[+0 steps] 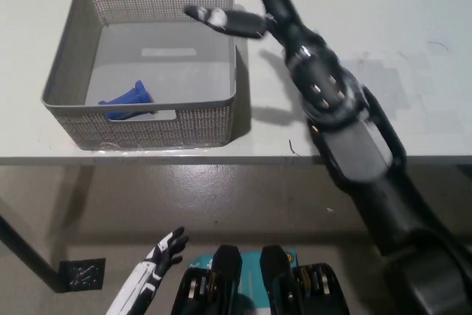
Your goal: Use the right hand to pick up a chess pieces and put it into a container on the left hand side
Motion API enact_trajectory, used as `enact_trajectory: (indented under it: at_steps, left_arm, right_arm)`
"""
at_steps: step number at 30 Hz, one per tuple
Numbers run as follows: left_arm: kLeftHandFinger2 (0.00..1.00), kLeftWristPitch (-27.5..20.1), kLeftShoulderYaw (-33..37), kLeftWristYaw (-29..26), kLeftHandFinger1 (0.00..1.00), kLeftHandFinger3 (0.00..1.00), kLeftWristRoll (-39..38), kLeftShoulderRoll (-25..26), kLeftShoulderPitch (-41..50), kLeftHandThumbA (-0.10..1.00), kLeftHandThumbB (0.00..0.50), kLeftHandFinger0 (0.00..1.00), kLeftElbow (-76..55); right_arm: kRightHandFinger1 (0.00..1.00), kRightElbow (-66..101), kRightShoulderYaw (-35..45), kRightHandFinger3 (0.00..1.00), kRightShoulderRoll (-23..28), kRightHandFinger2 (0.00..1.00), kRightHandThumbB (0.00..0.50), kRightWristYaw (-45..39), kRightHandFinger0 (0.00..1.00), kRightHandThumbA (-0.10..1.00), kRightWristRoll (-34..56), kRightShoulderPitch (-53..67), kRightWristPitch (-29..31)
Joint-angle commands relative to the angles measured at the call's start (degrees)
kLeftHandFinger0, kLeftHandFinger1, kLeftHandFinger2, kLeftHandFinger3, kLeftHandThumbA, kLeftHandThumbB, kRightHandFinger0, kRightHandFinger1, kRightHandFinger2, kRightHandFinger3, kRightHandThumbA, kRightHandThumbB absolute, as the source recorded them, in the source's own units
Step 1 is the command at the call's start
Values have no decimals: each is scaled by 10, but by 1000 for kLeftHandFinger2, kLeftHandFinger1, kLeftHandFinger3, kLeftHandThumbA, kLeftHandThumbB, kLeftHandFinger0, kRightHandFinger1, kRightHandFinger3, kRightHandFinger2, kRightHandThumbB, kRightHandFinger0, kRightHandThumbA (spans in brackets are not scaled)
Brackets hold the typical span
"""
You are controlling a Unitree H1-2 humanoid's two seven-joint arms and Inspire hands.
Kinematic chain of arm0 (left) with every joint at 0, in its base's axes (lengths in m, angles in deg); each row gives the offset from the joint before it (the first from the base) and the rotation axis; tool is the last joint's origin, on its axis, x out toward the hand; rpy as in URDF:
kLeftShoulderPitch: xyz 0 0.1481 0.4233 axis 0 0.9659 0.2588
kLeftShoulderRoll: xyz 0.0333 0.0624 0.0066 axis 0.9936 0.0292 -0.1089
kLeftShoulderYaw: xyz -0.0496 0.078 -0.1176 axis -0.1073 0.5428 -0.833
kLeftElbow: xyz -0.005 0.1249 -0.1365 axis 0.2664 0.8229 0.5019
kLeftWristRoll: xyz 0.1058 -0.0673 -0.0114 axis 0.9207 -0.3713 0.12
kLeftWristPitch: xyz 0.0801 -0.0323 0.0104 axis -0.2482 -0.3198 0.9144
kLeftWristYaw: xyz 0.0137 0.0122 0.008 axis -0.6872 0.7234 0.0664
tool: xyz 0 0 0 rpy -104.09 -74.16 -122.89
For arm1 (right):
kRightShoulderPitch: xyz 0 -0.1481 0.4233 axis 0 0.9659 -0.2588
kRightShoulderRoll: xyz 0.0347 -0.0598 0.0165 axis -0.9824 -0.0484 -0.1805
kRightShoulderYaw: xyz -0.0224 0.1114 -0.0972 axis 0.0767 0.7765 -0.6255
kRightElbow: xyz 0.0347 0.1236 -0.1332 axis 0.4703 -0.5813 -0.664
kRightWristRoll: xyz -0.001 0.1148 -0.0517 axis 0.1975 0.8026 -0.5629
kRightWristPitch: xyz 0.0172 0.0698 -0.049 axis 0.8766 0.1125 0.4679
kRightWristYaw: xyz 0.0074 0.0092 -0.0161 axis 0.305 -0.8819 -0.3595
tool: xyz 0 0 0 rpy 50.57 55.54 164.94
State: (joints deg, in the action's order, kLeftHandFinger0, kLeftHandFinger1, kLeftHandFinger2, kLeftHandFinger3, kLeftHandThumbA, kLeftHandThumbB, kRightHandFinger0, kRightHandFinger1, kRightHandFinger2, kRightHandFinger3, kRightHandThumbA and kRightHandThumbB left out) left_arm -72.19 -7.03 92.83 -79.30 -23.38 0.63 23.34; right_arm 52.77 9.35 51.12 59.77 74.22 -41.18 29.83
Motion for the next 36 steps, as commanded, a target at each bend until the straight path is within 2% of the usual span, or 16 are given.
enact_trajectory:
  at_steps: [1, 3, 6, 9, 11, 13, 17, 20, 24, 28, 31, 36]
  left_arm:
    - [1000, -49, 11, -6, 1000, 1000, 1, -10, 56, 1000, 206, 1000, -16]
    - [1000, -53, 11, -8, 1000, 1000, -1, -13, 66, 1000, 216, 1000, -13]
    - [1000, -60, 12, -8, 1000, 1000, -2, -16, 81, 1000, 207, 1000, -9]
    - [1000, -61, 12, -8, 1000, 1000, 1, -15, 96, 1000, 210, 1000, -10]
    - [1000, -63, 11, -9, 1000, 1000, 0, -17, 101, 1000, 218, 1000, -8]
    - [1000, -59, 10, -9, 1000, 1000, -1, -19, 100, 1000, 219, 1000, -8]
    - [1000, -54, 7, -9, 1000, 1000, 1, -19, 92, 1000, 219, 1000, -6]
    - [1000, -51, 4, -7, 1000, 1000, 2, -14, 92, 1000, 231, 1000, -10]
    - [1000, -46, 0, -7, 1000, 1000, -1, -12, 93, 1000, 219, 1000, -18]
    - [1000, -28, -5, -2, 1000, 1000, -15, -12, 91, 1000, 216, 1000, -26]
    - [1000, -31, -10, -4, 1000, 1000, -17, -13, 86, 1000, 226, 1000, -21]
    - [1000, -28, -21, -12, 1000, 1000, -14, -15, 76, 1000, 246, 1000, -21]
  right_arm:
    - [1000, 400, 87, 1000, 77, 1000, 362, -51, 1000, 1000, 115, 142, -75]
    - [1000, 439, 98, 1000, 87, 1000, 375, -49, 1000, 1000, 129, 198, -65]
    - [1000, 469, 101, 1000, 101, 1000, 355, -47, 1000, 1000, 138, 271, -28]
    - [1000, 497, 99, 1000, 100, 1000, 386, -40, 1000, 1000, 139, 347, -10]
    - [1000, 500, 95, 1000, 101, 1000, 385, -34, 1000, 1000, 123, 390, 10]
    - [1000, 491, 91, 1000, 102, 1000, 370, -30, 1000, 1000, 118, 428, 37]
    - [1000, 478, 86, 1000, 101, 1000, 352, -31, 1000, 1000, 129, 488, 52]
    - [1000, 437, 85, 1000, 86, 1000, 334, -27, 1000, 1000, 140, 541, 91]
    - [1000, 398, 78, 1000, 74, 1000, 336, -42, 1000, 1000, 174, 592, 122]
    - [1000, 362, 70, 1000, 70, 1000, 373, -47, 1000, 1000, 166, 631, 146]
    - [1000, 339, 67, 1000, 68, 1000, 422, -52, 1000, 1000, 169, 654, 144]
    - [1000, 318, 59, 1000, 67, 1000, 390, -64, 1000, 1000, 175, 681, 141]
